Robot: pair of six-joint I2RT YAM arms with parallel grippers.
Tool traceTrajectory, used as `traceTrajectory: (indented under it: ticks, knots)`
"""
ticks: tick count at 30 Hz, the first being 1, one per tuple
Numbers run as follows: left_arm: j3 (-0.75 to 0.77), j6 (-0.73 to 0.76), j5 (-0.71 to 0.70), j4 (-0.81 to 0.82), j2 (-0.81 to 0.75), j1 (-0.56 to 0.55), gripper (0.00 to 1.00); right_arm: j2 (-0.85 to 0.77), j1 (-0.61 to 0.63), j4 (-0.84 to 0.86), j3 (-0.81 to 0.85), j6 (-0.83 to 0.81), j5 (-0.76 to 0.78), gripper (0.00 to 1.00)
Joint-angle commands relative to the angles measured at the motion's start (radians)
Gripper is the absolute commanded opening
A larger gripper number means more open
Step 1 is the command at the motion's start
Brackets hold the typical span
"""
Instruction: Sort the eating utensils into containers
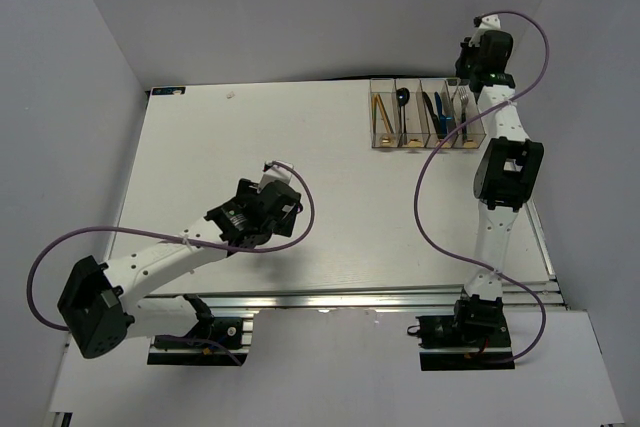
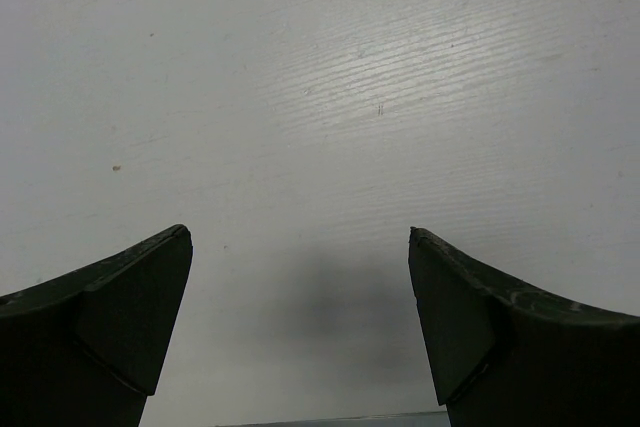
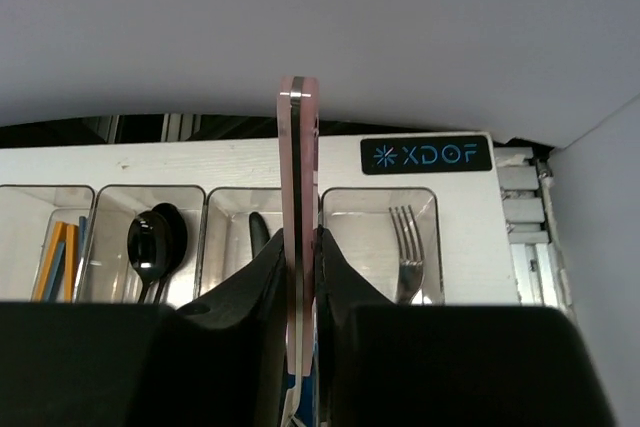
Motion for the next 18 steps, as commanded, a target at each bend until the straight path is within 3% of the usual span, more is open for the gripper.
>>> traceTrajectory:
  ticks: [1,18]
  knots:
    - [-0.008,0.007,0.012,0.007,-0.051,-0.004,0.98,-0.022,-0.020,0.046,0.064,-0.077,0.001,0.00]
    - [-0.011,0.009,0.032,0.010,-0.068,-0.004,0.98,-0.050,-0.049,0.043,-0.096,-0.129,-0.022,0.00]
